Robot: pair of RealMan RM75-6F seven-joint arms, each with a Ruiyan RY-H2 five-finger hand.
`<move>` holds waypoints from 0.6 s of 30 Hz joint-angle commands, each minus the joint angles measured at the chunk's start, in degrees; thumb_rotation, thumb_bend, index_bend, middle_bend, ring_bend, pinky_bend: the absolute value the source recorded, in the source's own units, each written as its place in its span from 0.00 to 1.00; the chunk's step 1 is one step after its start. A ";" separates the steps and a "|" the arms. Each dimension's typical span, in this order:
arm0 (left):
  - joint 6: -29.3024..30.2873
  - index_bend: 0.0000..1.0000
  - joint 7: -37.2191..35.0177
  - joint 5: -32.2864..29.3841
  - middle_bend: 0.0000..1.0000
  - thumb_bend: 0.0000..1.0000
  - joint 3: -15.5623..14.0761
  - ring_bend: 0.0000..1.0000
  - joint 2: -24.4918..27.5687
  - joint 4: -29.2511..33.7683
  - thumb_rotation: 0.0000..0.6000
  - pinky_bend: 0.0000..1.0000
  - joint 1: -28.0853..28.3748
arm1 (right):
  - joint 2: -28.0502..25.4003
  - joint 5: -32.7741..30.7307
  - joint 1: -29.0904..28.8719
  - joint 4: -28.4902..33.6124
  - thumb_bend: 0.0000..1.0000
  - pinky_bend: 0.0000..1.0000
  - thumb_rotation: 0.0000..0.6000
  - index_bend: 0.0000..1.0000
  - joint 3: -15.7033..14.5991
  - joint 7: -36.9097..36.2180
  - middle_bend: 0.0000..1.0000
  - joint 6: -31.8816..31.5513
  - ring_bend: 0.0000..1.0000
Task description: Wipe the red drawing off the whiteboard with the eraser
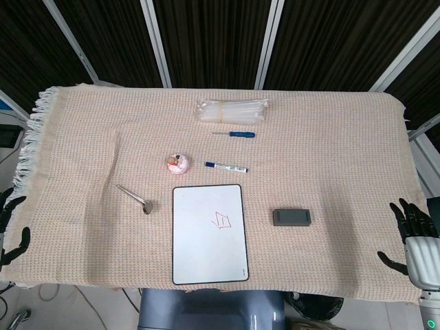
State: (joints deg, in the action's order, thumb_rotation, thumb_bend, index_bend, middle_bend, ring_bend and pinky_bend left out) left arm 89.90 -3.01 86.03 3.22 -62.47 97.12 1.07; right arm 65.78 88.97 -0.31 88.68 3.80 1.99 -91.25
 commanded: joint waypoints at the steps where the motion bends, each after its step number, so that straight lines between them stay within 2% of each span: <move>1: 0.01 0.17 0.07 -0.10 0.02 0.48 0.02 0.00 -0.02 0.06 1.00 0.00 -0.03 | -0.01 0.10 0.02 0.08 0.10 0.13 1.00 0.00 -0.05 0.04 0.01 -0.06 0.04; 18: 0.37 0.17 0.58 -0.12 0.02 0.48 0.11 0.00 -0.31 -0.25 1.00 0.00 -0.14 | -0.30 -0.08 0.19 0.46 0.10 0.13 1.00 0.00 0.21 -0.19 0.01 -0.55 0.04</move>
State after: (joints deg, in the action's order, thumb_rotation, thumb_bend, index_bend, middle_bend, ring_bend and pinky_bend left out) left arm 90.27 -2.43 85.92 3.32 -62.79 96.87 0.93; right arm 65.48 88.88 -0.13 89.13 4.02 1.79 -91.80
